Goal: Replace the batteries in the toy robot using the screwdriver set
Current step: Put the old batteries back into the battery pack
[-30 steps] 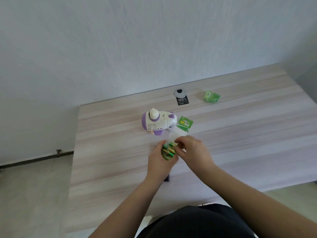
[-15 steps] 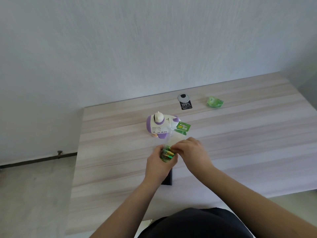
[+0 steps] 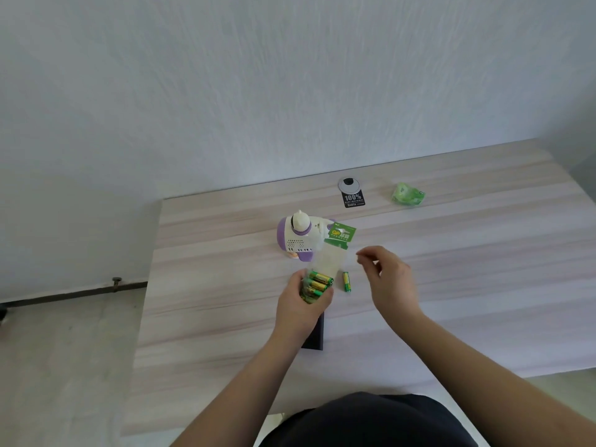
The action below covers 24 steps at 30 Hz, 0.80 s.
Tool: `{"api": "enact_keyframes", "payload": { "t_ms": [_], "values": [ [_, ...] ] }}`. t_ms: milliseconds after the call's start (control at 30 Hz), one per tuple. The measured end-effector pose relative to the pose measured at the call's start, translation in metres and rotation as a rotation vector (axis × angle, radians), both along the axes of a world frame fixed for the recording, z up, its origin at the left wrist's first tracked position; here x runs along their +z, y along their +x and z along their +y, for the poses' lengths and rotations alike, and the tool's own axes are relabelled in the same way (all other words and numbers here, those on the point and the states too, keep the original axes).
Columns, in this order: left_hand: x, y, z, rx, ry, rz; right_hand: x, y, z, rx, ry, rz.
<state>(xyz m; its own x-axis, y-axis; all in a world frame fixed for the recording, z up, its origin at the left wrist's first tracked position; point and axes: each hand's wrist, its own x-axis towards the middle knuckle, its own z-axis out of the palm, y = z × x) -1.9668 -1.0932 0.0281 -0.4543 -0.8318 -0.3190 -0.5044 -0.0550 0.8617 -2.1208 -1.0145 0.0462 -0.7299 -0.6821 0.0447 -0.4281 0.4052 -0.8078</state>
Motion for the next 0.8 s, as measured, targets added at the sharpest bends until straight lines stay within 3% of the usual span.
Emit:
{"api": "enact_keyframes", "payload": {
  "t_ms": [133,367,667,800],
  "values": [
    [0.002,0.002,0.0,0.031,-0.001,0.02,-0.035,-0.019,-0.006,0.003,0.204,-0.141],
    [0.001,0.01,0.001,0.09,0.064,0.038,-0.098,-0.02,-0.021,0.364,0.677,0.017],
    [0.008,0.016,0.005,0.099,0.076,0.03,-0.121,-0.007,-0.023,0.437,0.822,0.204],
    [0.007,0.018,0.005,0.094,0.07,0.03,-0.124,-0.008,-0.014,0.398,0.786,0.141]
  ]
}}
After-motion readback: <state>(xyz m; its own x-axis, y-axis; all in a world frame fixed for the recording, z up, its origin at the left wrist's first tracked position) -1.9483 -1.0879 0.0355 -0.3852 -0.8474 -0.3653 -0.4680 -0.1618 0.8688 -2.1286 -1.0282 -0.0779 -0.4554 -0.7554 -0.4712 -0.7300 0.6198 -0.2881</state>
